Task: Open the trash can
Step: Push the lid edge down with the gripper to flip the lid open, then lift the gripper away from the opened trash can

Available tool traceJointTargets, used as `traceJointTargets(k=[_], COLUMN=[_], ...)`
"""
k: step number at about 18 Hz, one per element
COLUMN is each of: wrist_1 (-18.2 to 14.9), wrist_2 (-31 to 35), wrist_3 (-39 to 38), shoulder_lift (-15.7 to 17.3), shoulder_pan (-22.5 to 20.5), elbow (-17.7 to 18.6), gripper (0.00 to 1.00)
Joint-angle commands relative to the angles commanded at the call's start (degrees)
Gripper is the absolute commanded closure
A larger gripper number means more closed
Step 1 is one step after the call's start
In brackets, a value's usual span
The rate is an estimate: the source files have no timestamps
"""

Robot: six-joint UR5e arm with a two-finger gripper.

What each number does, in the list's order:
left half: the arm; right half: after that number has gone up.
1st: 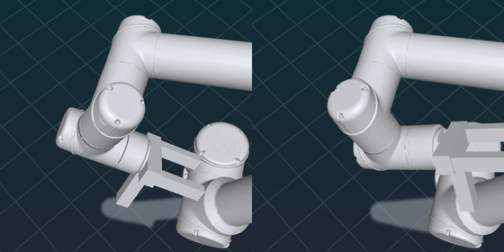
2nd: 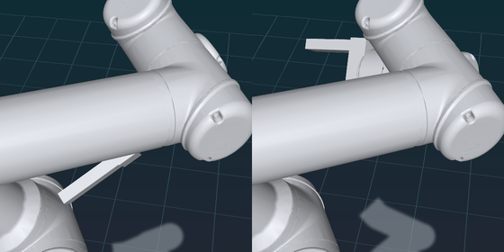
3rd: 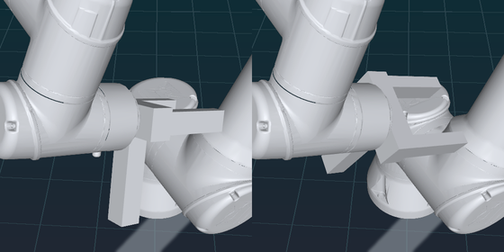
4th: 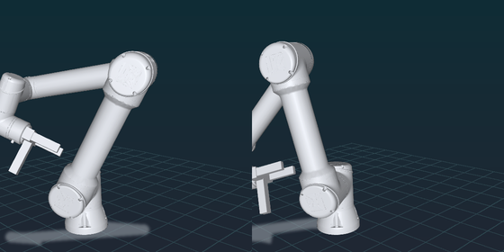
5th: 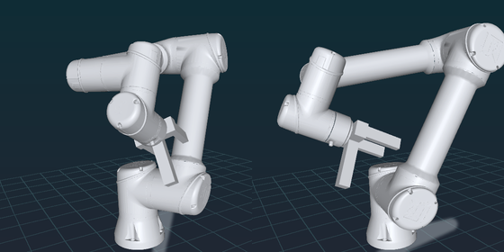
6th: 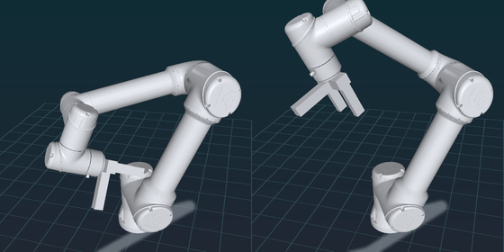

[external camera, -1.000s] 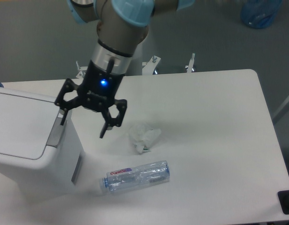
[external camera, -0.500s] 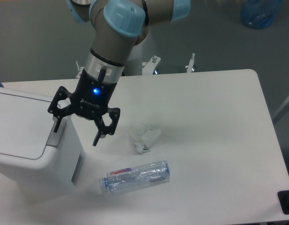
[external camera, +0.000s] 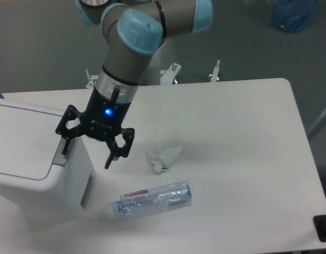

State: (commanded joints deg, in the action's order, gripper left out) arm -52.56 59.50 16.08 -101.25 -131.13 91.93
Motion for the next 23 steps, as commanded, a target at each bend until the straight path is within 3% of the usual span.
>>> traceJointTargets(k=[7, 14, 19, 23], wrist_1=[-0.35, 0.00, 0.00, 0.09], wrist_2=[0.00, 0.18, 6.14, 13.60], wrist_3=[-0.61, 1.83, 16.84, 30.38], shoulder_lift=[0.26, 0.53, -0.17, -4.21], shoulder_pan=[0.09, -1.84, -7.90, -12.82], elbow=[-0.70, -4.30, -4.39, -3.95], gripper=[0.00, 0.00, 0.00, 0.00])
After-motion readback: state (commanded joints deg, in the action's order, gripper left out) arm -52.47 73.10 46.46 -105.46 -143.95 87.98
